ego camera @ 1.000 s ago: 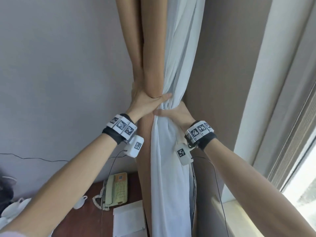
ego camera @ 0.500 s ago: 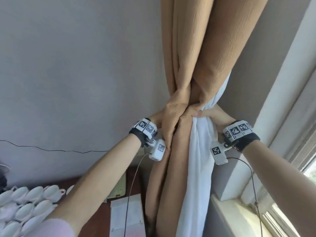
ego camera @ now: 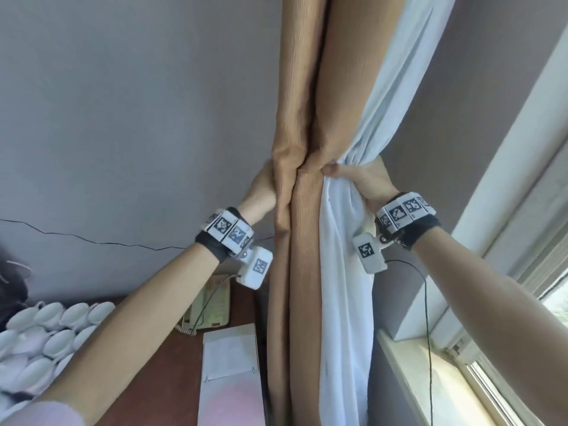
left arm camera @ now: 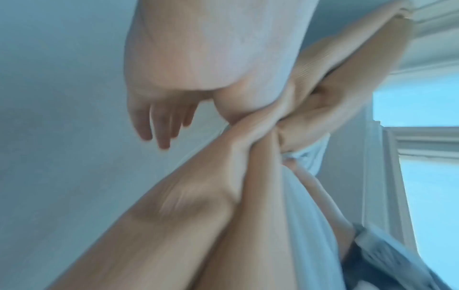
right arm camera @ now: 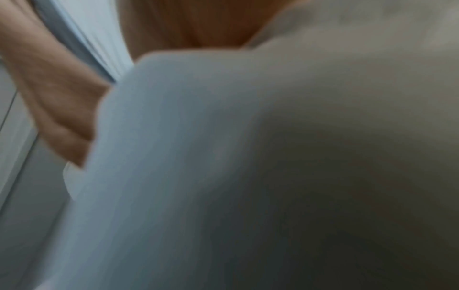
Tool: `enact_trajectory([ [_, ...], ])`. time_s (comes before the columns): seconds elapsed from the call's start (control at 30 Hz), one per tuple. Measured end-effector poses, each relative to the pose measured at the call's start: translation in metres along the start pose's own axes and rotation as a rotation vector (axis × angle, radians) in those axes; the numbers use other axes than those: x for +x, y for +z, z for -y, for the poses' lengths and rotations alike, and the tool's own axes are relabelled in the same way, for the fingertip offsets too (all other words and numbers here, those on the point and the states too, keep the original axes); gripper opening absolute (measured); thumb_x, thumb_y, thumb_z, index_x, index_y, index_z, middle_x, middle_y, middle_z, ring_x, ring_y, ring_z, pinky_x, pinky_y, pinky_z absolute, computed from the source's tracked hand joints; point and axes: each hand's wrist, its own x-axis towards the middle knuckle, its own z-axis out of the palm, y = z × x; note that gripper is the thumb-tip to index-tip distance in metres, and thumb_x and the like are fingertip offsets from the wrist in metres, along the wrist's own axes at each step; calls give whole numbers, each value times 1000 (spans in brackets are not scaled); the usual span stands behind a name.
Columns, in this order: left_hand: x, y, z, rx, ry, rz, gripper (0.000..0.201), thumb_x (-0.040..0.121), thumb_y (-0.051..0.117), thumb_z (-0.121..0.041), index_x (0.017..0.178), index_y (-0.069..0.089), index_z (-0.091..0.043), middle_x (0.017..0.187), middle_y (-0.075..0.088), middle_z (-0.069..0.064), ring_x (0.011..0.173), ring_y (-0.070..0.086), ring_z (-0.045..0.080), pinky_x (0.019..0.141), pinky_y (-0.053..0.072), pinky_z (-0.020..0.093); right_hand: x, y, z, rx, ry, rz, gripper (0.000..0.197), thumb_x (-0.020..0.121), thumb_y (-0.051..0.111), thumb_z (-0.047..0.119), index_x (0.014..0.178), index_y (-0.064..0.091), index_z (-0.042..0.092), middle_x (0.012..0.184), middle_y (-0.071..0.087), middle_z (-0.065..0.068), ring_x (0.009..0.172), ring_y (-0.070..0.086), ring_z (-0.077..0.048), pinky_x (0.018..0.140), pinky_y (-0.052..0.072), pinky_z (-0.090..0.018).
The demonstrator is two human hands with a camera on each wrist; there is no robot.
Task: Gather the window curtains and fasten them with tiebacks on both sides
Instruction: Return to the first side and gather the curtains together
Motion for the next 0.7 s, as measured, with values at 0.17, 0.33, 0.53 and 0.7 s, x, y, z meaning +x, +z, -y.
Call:
enact_trajectory([
  [0.17,-51,19,57,24,313,-545,6,103,56,-18,107,60,-17,88,62,-14,79,60,4,73,50,24,14,-2,-2,-58,-58,-223,75,55,100,26,122,68,21,113,79,5,101,77,-11,87,64,-32],
  [0.33,-74,73,78,122,69,-130,20,94,70,-29,108,56,-22,93,66,-10,82,67,13,77,58,38,8,-3,-2,-41,-50,-246,50,63,98,12,107,75,14,99,81,3,83,79,-6,76,65,-27],
  [0.53,-67,137,86,70,-1,-170,70,81,57,-72,137,31,-39,139,51,-15,131,52,18,105,48,43,-7,-4,-2,-38,-43,-193,58,62,98,14,115,75,13,106,80,1,93,79,-11,81,65,-27],
  [0.7,-69,171,75,241,155,-100,36,78,36,-69,85,40,-33,74,47,-9,83,62,25,73,52,33,-11,-20,2,-108,24,37,59,69,94,12,124,72,15,113,80,4,104,77,-11,94,61,-32],
])
